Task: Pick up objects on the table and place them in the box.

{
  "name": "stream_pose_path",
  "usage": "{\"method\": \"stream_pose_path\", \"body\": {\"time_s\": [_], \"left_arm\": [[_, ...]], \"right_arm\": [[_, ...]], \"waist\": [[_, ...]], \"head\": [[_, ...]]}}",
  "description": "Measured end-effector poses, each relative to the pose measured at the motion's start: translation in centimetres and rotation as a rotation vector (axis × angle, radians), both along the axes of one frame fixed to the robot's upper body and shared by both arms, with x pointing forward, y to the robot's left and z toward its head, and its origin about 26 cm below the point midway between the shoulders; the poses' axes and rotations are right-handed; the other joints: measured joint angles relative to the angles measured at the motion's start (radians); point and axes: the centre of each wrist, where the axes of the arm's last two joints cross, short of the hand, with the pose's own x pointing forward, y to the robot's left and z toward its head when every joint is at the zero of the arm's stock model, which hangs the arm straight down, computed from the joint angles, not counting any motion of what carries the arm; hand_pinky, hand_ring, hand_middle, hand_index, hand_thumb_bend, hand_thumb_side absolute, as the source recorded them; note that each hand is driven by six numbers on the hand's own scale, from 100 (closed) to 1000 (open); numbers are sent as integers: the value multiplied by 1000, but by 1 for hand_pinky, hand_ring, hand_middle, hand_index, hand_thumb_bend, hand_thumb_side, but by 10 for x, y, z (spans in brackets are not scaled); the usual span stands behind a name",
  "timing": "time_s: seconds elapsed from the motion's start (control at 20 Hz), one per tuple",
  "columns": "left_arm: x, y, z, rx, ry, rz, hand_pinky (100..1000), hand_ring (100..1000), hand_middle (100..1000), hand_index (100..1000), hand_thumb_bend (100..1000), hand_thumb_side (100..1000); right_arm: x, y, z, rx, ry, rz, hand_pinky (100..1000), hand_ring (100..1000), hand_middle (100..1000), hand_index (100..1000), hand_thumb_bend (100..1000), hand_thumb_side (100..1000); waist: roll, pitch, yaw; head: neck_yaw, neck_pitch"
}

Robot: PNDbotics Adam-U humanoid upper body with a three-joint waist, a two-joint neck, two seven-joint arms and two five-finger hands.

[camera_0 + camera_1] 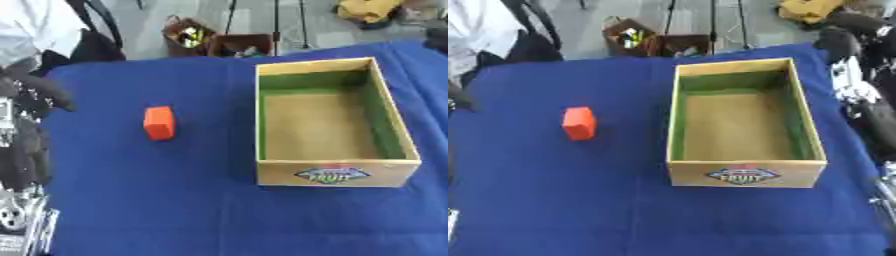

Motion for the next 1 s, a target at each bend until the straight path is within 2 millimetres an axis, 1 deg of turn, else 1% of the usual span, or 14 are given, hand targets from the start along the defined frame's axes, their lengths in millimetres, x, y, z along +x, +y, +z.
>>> {"method": "stream_pose_path", "body": {"time_s": [0.35, 0.55, 0.7, 1.0], "left_arm": [[0, 6, 5, 41, -13, 17, 440, 494, 497, 780, 100, 812], [0, 16, 15, 115, -37, 50, 446, 500, 505, 789, 100, 814], [-1, 25, 27, 194, -44, 88, 446, 501, 509, 794, 100, 814], [-2, 37, 42, 330, 12, 167, 459, 511, 525, 811, 115, 842]], "right_arm": [[0, -1, 2, -9, -9, -5, 938, 848, 605, 806, 100, 550], [0, -2, 3, -16, -17, -6, 938, 848, 605, 807, 100, 550], [0, -2, 4, -16, -20, -6, 937, 848, 606, 806, 100, 549], [0, -2, 5, -17, -28, -4, 937, 848, 605, 806, 100, 551]], "waist": [[3, 12, 0], [8, 16, 0], [8, 17, -2], [9, 23, -12]], "head": [[0, 0], [0, 0], [0, 1], [7, 2]]}}
